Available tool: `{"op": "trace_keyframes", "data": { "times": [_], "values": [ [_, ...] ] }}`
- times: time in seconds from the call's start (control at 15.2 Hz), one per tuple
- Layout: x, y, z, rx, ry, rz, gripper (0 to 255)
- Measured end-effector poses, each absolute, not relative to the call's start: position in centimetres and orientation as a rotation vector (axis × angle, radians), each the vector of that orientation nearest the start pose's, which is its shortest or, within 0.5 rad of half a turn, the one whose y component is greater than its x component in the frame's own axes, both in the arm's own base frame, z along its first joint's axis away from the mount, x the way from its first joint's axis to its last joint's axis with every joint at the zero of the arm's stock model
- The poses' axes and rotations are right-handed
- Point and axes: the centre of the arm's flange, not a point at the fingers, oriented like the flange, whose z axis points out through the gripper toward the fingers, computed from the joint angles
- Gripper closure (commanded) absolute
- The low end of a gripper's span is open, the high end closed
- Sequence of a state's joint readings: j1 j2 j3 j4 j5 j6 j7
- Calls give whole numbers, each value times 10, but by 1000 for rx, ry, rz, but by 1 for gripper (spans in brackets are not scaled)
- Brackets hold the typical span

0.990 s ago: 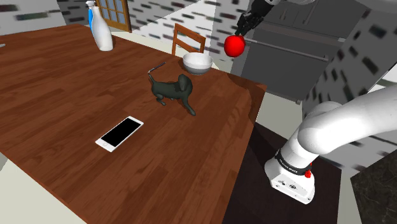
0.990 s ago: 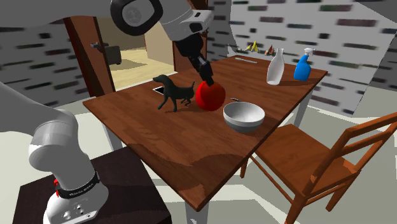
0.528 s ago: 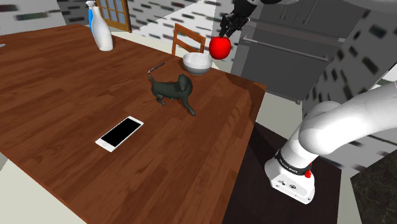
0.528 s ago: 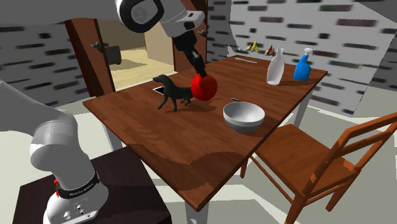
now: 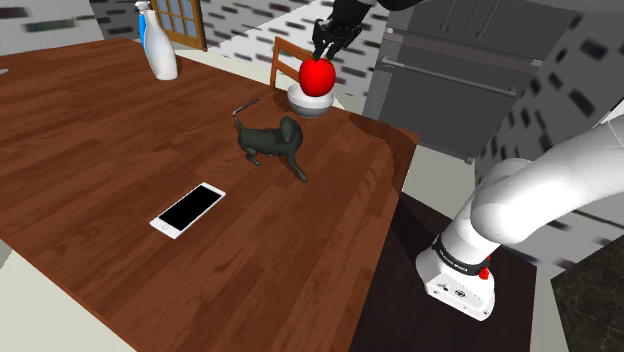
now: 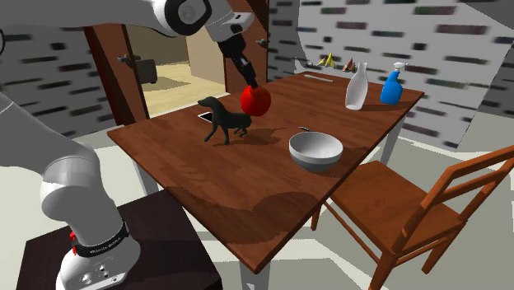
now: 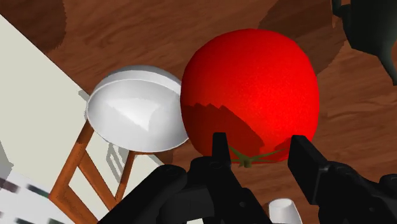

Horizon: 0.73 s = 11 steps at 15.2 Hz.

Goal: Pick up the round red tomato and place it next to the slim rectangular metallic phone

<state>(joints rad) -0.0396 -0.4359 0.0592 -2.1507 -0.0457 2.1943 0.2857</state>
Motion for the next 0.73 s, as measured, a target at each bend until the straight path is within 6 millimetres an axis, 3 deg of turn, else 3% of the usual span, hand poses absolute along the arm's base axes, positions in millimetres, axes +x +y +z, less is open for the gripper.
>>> {"op": "trace_keyframes", "data": {
  "times": [0.73],
  "values": [
    [518,150,625,-3022,376,-751,255]
  ]
}}
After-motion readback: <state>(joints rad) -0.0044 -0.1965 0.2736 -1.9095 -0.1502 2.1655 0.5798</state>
